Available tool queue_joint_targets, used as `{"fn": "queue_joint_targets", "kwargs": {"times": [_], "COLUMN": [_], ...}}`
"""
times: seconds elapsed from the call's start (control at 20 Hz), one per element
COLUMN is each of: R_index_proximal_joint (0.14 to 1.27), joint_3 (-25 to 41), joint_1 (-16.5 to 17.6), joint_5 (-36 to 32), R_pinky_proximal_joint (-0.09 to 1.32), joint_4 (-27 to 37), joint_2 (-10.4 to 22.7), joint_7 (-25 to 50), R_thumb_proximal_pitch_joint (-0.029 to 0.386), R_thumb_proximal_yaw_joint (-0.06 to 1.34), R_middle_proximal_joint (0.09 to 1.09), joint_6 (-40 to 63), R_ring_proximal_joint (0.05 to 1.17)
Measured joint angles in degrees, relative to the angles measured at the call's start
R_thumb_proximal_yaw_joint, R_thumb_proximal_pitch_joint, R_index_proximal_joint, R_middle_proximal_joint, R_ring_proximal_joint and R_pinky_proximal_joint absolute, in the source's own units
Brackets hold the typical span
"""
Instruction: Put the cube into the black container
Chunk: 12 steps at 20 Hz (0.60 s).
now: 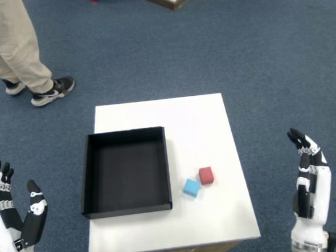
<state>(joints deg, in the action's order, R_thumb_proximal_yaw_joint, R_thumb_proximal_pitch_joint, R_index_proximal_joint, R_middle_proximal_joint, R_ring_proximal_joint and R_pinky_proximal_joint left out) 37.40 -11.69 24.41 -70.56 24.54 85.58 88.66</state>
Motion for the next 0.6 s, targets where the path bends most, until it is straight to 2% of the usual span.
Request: {"fn": "queue_joint_targets", "kwargs": {"times": [0.3,0.6], "R_index_proximal_joint": [0.40,0.42], "joint_3": [0.1,-0.1], "joint_1": [-2.3,-2.7], "joint_5": [1.4,9.6], "R_pinky_proximal_joint": [0.28,0.30], "joint_4": [-0.8,5.9], "joint_2": [-0.1,1.1], "joint_7": [-1.2,-1.2], "R_thumb_proximal_pitch_joint": [0.303,0.303], "R_thumb_proximal_yaw_joint": [0.27,0.35], "R_middle_proximal_joint": [0.33,0.36], "joint_6": [-0.6,-14.1], "R_ring_proximal_joint": [0.37,0.39]}}
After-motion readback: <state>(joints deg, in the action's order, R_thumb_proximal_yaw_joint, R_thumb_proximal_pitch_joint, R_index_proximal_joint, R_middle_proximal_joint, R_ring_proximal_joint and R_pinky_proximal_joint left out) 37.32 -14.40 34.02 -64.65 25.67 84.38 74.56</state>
